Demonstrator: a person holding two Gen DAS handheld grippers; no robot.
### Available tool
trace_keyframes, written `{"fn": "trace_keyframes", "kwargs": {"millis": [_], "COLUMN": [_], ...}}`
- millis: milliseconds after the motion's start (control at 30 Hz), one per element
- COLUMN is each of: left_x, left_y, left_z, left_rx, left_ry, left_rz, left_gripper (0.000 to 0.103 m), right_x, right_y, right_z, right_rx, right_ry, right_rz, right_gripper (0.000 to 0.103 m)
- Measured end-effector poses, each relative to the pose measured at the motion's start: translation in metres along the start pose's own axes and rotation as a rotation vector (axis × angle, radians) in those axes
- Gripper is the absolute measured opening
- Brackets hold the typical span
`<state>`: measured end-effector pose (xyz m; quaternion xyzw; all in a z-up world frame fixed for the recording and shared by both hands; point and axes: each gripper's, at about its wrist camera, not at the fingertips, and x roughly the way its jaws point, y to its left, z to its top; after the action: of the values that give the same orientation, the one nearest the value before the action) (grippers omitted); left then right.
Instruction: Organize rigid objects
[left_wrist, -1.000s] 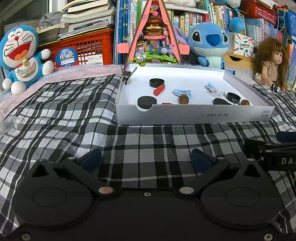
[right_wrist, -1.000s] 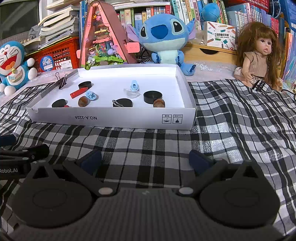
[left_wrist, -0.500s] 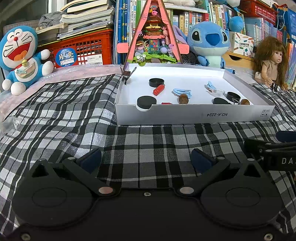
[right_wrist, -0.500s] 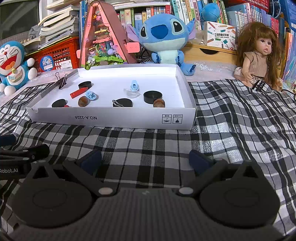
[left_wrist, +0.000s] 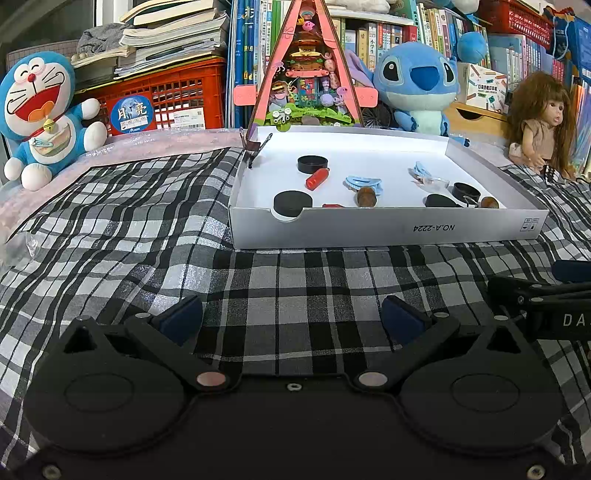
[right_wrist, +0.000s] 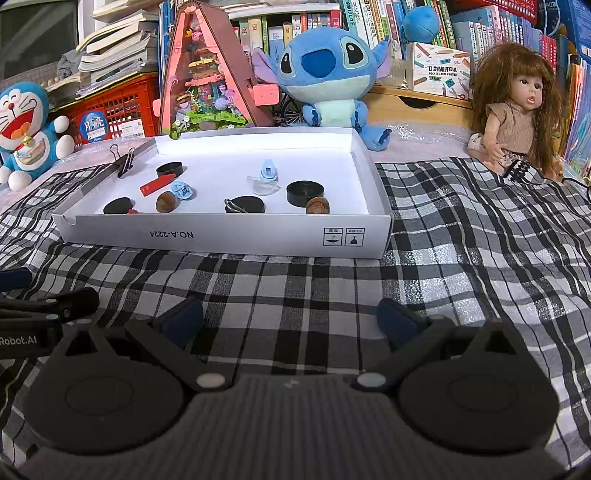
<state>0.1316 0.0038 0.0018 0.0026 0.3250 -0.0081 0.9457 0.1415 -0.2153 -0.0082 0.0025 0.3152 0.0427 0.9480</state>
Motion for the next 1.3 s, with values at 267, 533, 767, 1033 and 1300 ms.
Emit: {"fn": "trace_keyframes", "kwargs": {"millis": [267, 533, 767, 1033, 1300], "left_x": [0.0, -0.0003, -0.0004, -0.0005, -0.001], "left_y": [0.0003, 0.0003, 0.0003, 0.0004, 0.0015], "left_z": [-0.0002, -0.0002, -0.0001, -0.0001, -0.0003], "left_rx": [-0.001, -0.001, -0.001, -0.001, -0.009], "left_ry": [0.0, 0.0, 0.0, 0.0, -0.003], "left_rz": [0.0, 0.0, 0.0, -0.001, -0.007], "left_gripper": [0.103, 0.103, 0.103, 0.103, 0.103], "right_x": [-0.0002, -0.0003, -0.0003, -0.0001, -0.0001], "right_y": [0.0, 0.0001, 0.0, -0.0004, -0.0003], "right_z": [0.0003, 0.0004, 0.0004, 0.0006, 0.0005], "right_rx": [0.0, 0.0, 0.0, 0.0, 0.0], "right_ry": [0.0, 0.0, 0.0, 0.0, 0.0], "right_rz": [0.0, 0.0, 0.0, 0.0, 0.0], "right_gripper": [0.103, 0.103, 0.103, 0.103, 0.103]}}
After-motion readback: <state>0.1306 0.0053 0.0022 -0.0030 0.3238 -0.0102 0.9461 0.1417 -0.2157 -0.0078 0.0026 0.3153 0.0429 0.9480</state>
